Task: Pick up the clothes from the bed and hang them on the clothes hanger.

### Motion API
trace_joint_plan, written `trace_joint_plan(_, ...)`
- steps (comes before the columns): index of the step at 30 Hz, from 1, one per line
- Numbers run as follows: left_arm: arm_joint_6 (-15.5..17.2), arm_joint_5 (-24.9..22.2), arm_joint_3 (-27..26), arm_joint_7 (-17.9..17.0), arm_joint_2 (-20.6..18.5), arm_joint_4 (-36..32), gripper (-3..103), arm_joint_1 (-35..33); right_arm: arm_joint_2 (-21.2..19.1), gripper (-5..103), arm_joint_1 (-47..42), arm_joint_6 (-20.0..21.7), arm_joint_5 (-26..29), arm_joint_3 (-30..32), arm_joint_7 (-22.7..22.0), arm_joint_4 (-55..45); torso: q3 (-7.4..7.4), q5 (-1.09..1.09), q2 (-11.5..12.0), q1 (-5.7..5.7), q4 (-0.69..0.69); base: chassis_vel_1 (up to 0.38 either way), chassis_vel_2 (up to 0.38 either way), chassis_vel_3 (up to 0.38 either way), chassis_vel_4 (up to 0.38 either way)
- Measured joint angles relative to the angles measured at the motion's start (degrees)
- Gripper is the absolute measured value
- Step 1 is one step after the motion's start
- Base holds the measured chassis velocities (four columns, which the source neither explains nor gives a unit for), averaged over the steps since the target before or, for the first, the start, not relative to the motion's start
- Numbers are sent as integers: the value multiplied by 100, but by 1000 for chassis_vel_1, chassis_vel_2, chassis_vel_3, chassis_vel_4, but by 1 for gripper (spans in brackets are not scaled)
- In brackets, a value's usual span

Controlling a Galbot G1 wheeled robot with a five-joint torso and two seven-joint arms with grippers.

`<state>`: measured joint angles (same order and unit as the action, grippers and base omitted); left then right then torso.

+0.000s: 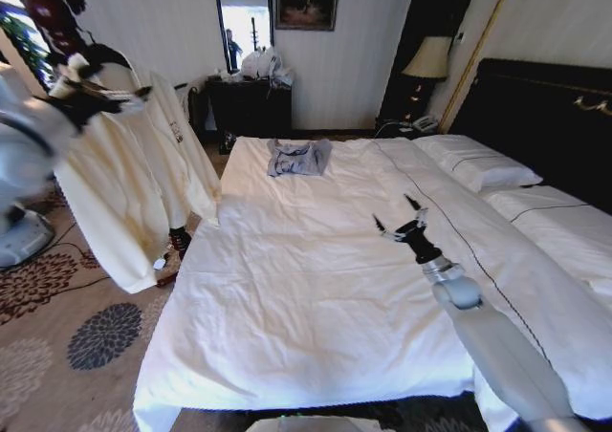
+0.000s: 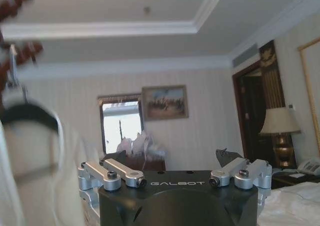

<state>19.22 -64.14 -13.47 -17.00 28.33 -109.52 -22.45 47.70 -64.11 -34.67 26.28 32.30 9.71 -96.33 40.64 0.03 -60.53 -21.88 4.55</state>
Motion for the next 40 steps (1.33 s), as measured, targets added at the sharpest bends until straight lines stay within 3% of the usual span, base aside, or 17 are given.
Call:
trace_joint_plan(2, 75, 284, -427, -320, 305, -255, 100, -805, -55, 100, -395, 647, 569, 235, -571, -567, 0, 0, 0, 1, -11, 0, 0, 0, 0)
trace_joint_plan(3, 75, 284, -427, -320, 305, -255, 100, -805, -55, 100, -395, 647, 569, 235, -571, -567, 0, 0, 0, 1, -11, 0, 0, 0, 0)
trace_joint_plan(6, -67, 875, -969, -384, 580, -399, 100, -1879, 35, 100, -789, 1333, 1387, 478, -1297, -1119, -1, -6, -1, 1, -12, 0, 0, 0, 0)
trace_joint_plan(7, -67, 875, -969, -384, 580, -399, 100, -1879, 35, 100, -789, 1333, 1387, 478, -1297, -1119, -1, -6, -1, 1, -12, 0, 0, 0, 0)
trace_joint_plan(11, -542, 1292, -1677, -454, 1033, -610, 100, -3389, 303, 100, -1274, 1632, 1746, 767, -2011, -1610, 0, -3, 0, 0, -9, 0, 0, 0, 0)
trace_joint_plan(12, -666, 1446, -1974, -456, 1296, -768, 100, -4007, 433, 100, -1482, 1674, 1752, 864, -2178, -1821, -1, 0, 0, 0, -8, 0, 0, 0, 0)
trace_joint_plan(14, -726, 1552, -2088, -426, 1452, -833, 100, -4282, 500, 100, -1602, 1696, 1739, 915, -2213, -1932, -1, -1, 0, 0, -11, 0, 0, 0, 0)
trace_joint_plan(17, -923, 2157, -2550, -99, 2351, -1188, 100, -5454, 870, 100, -2171, 1723, 1335, 1045, -2262, -2344, -3, -3, -1, 2, -10, 0, 0, 0, 0)
trace_joint_plan(18, -923, 2157, -2550, -99, 2351, -1188, 100, -5454, 870, 100, -2171, 1723, 1335, 1045, -2262, -2344, -3, -3, -1, 2, -10, 0, 0, 0, 0)
trace_joint_plan(19, -968, 2458, -2678, 53, 2755, -1362, 100, -5915, 1063, 100, -2447, 1745, 1045, 1082, -2309, -2507, -2, -4, -1, 2, -12, 0, 0, 0, 0)
trace_joint_plan(22, -1012, 3222, -2815, 392, 3435, -1917, 100, -6577, 1474, 100, -3018, 1779, 457, 1156, -2352, -2893, -3, 0, -1, 2, -9, 0, 0, 0, 0)
trace_joint_plan(27, -1030, 3919, -2816, 699, 4048, -2489, 100, -7048, 1796, 100, -3500, 1779, -90, 1163, -2280, -3245, -3, -1, -3, 3, -10, 0, 0, 0, 0)
trace_joint_plan(40, -1031, 3950, -2786, 725, 4057, -2514, 100, -7008, 1804, 100, -3499, 1762, -138, 1146, -2222, -3249, -1, -3, -1, 0, -10, 0, 0, 0, 0)
